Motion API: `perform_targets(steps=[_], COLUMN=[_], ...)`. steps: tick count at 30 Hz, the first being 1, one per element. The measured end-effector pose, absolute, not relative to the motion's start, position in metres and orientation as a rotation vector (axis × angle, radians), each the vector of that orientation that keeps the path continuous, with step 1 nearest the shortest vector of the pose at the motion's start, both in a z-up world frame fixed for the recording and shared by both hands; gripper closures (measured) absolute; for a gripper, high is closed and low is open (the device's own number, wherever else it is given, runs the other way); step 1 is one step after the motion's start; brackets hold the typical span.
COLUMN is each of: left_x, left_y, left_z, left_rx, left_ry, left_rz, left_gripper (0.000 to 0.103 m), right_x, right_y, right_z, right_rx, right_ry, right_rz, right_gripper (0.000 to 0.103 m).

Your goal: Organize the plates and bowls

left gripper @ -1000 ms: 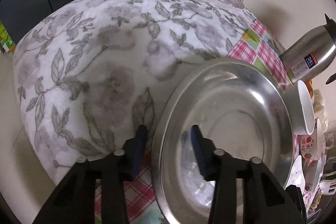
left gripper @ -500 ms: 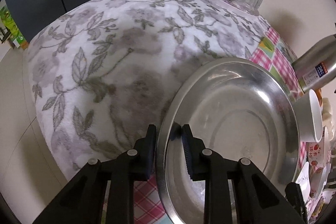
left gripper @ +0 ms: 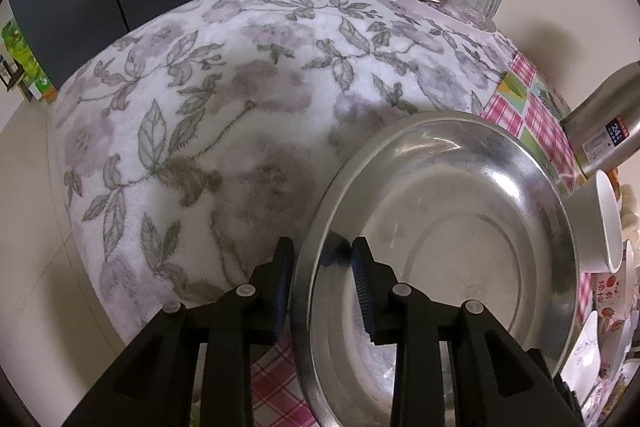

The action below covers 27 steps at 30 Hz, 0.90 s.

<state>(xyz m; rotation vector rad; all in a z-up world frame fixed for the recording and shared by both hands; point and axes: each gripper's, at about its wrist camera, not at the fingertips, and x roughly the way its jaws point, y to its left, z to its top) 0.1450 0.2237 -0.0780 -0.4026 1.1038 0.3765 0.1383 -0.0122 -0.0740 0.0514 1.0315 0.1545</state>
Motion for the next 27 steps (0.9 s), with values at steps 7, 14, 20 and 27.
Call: perform_targets(steps=[7,14,20,27], left_x=[0.149,0.15,0.147,0.141], left_y=[0.219,0.212,0.212,0.209], left_z=[-0.079,-0.076,-0.075,-0.072], left_rx=[-0.346,-0.281,-0.309,-0.332], left_ry=[1.078,1.07,1.078,1.076], left_rz=[0.402,0.434,0.442,0.443], left_gripper=[0.07,0.07,0.07,0.071], right_x=[0.142,0.14,0.137,0.134], right_y=[-0.014,-0.017,-0.024,-0.024], right_z=[-0.078,-0.077,-0.074,-0.061], right_rx=[0.071,0.095,0.119,0.101], right_ry=[1.027,1.005,0.999,0.977], right_rz=[0.196,0.244,0.281,0.291], right_gripper=[0.08,0.08,0.08,0.08])
